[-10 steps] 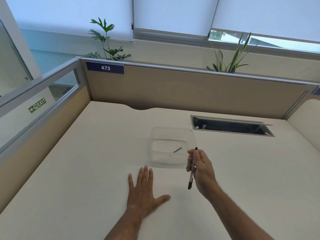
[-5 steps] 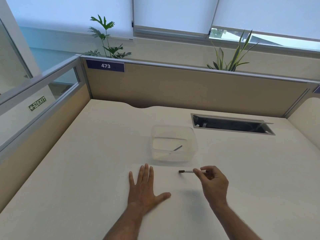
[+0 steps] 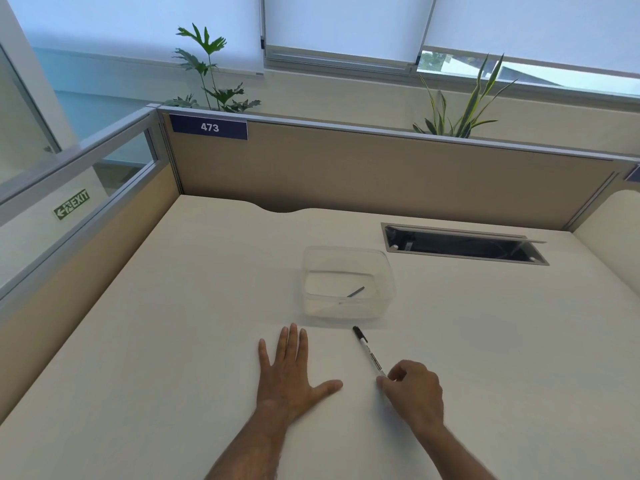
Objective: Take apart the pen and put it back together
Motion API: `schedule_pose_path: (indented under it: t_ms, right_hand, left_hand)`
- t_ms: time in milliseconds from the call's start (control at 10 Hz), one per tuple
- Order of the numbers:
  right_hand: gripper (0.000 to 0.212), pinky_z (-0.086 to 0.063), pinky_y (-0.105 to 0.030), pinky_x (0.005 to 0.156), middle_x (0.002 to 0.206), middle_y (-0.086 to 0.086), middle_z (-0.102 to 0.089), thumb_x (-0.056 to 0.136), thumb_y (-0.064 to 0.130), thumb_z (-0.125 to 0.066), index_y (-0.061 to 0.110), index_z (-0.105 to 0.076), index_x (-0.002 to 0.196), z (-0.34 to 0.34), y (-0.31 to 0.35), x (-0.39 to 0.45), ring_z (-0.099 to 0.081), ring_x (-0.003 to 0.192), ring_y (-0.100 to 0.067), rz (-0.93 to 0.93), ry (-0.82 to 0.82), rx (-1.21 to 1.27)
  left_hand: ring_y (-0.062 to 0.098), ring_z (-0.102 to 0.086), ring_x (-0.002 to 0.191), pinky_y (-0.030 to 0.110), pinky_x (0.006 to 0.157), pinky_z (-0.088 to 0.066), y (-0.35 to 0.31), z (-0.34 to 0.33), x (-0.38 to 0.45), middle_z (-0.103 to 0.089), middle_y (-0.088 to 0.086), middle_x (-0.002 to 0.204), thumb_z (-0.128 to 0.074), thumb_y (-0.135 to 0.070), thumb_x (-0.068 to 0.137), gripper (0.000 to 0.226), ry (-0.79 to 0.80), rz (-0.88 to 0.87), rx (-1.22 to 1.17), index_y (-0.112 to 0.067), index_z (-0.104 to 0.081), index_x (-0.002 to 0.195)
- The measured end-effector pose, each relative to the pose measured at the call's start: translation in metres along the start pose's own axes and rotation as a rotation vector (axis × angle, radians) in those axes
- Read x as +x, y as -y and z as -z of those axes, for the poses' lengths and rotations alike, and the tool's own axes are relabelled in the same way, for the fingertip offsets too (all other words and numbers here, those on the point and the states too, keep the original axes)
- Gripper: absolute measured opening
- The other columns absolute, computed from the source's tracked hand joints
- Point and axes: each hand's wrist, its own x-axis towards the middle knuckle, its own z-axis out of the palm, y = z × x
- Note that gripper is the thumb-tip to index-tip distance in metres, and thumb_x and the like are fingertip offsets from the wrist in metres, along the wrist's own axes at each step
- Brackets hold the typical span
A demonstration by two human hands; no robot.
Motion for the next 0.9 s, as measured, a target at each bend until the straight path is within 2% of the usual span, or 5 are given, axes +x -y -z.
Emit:
schedule_pose_path:
  t_ms: [100,400,700,900]
  right_hand:
    - [0.013,-0.047,-0.025,0.058,0.069,0.012,-0.068,0.062,0.035,-0.074,0.024,-0.068,0.064,-0.0024,0.0025,-0.0004,-0.065,0.068,-0.012,-0.003,0.029,-0.002]
    - [0.021,-0.038,-0.019,0.045,0.045,0.009,-0.066,0.063,0.039,-0.076,0.021,-0.069,0.056,-0.0072,0.0074,-0.001,-0.062,0.054,-0.002,-0.014,0.082,-0.034]
    - [0.024,-0.038,-0.018,0.046,0.049,0.009,-0.067,0.06,0.042,-0.076,0.02,-0.069,0.057,-0.0092,0.0065,0.0007,-0.063,0.057,-0.003,-0.002,0.095,-0.047]
    - [0.031,-0.04,-0.021,0.05,0.051,0.011,-0.066,0.065,0.049,-0.076,0.02,-0.067,0.058,-0.0082,0.0076,0.0006,-0.061,0.057,-0.002,0.024,0.02,-0.022]
  left_hand:
    - [0.018,0.021,0.149,0.063,0.112,0.02,0.0,-0.0005,0.0002,0.016,0.003,0.164,-0.001,-0.102,0.057,0.129,-0.005,-0.001,-0.001,-0.016,0.01,0.153]
    - [0.018,0.023,0.148,0.063,0.112,0.02,0.0003,-0.0007,-0.001,0.017,0.003,0.163,0.0,-0.102,0.058,0.128,-0.003,-0.007,0.006,-0.017,0.011,0.153]
    - [0.018,0.023,0.148,0.063,0.112,0.02,-0.0005,0.0016,-0.0011,0.018,0.002,0.163,0.0,-0.102,0.057,0.128,0.021,-0.001,0.016,-0.017,0.011,0.153]
    - [0.019,0.023,0.148,0.062,0.113,0.02,-0.0017,0.0032,-0.003,0.02,0.002,0.163,-0.001,-0.101,0.057,0.129,0.029,-0.008,-0.005,-0.017,0.013,0.152]
